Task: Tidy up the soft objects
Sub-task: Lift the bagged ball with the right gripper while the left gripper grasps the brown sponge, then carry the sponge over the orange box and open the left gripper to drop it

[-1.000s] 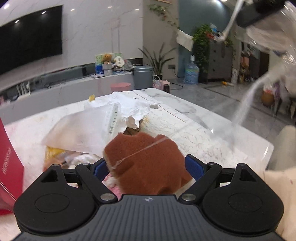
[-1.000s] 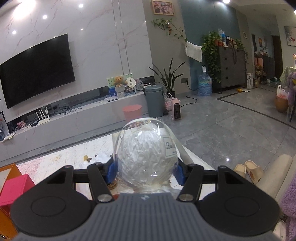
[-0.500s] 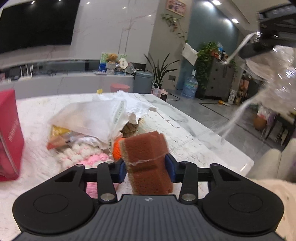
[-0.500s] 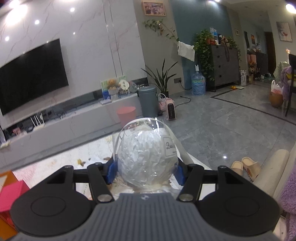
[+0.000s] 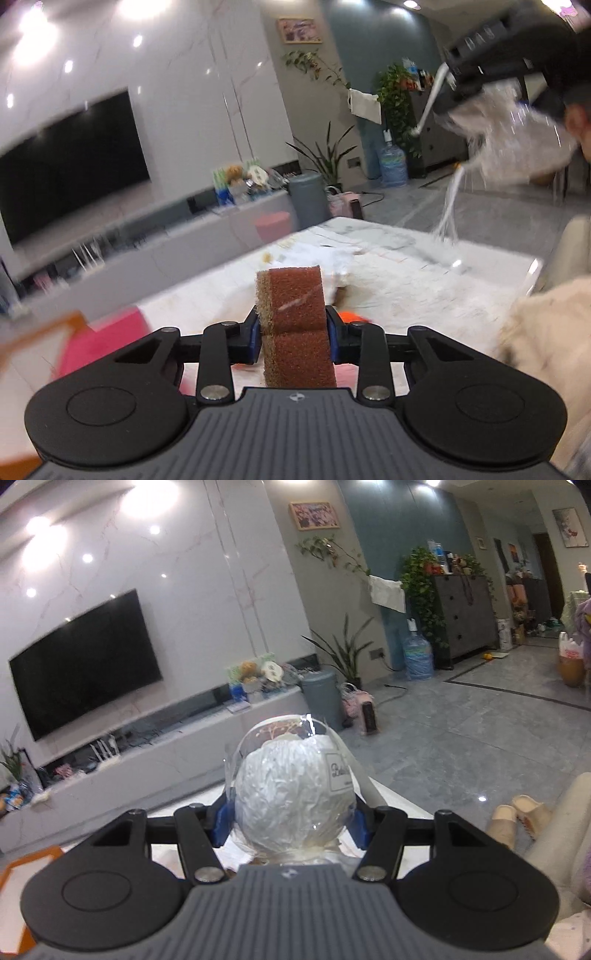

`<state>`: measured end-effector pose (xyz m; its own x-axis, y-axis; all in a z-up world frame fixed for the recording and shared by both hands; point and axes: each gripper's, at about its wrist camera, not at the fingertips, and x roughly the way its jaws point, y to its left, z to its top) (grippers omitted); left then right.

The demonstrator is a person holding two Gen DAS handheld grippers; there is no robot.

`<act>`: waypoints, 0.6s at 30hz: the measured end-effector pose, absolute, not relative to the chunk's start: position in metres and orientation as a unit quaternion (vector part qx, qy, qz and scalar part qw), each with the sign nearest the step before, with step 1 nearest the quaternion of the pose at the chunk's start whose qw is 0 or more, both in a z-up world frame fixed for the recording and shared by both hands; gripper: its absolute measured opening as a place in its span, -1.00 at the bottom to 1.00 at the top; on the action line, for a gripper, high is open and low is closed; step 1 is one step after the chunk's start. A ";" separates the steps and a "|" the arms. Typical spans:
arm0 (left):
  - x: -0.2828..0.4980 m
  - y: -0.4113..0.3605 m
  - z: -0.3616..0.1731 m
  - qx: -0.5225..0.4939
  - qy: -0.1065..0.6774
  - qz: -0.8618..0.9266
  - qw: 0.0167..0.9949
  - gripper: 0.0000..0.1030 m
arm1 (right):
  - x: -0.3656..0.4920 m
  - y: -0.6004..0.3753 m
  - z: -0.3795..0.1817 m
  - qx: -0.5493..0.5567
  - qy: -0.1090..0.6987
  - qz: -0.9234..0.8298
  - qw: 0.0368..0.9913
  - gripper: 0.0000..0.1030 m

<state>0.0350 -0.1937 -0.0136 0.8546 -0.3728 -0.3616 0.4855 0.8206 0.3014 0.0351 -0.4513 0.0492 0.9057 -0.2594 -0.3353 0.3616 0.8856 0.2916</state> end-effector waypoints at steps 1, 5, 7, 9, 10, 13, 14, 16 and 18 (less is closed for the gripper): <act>0.036 -0.193 -0.014 0.209 0.138 -0.219 0.943 -0.28 | 0.033 -0.451 0.051 0.179 0.139 -0.155 0.961 0.16; 0.030 -0.187 -0.010 0.253 0.121 -0.193 0.940 -0.29 | 0.029 -0.449 0.055 0.193 0.123 -0.135 0.964 0.16; 0.031 -0.181 -0.007 0.255 0.114 -0.184 0.942 -0.29 | 0.029 -0.446 0.057 0.192 0.121 -0.130 0.965 0.16; 0.033 -0.172 -0.001 0.247 0.114 -0.174 0.946 -0.29 | 0.030 -0.442 0.057 0.181 0.121 -0.130 0.967 0.16; 0.035 -0.166 0.004 0.239 0.116 -0.170 0.949 -0.29 | 0.030 -0.440 0.056 0.176 0.122 -0.126 0.969 0.16; 0.036 -0.147 0.019 0.210 0.112 -0.157 0.959 -0.29 | 0.034 -0.437 0.052 0.176 0.132 -0.116 0.968 0.16; 0.037 -0.140 0.026 0.201 0.109 -0.149 0.962 -0.29 | 0.036 -0.437 0.051 0.178 0.137 -0.114 0.968 0.16; 0.038 -0.124 0.037 0.187 0.104 -0.134 0.968 -0.29 | 0.039 -0.433 0.050 0.172 0.145 -0.112 0.968 0.16; 0.041 -0.108 0.048 0.170 0.104 -0.119 0.973 -0.29 | 0.043 -0.426 0.052 0.162 0.150 -0.108 0.969 0.16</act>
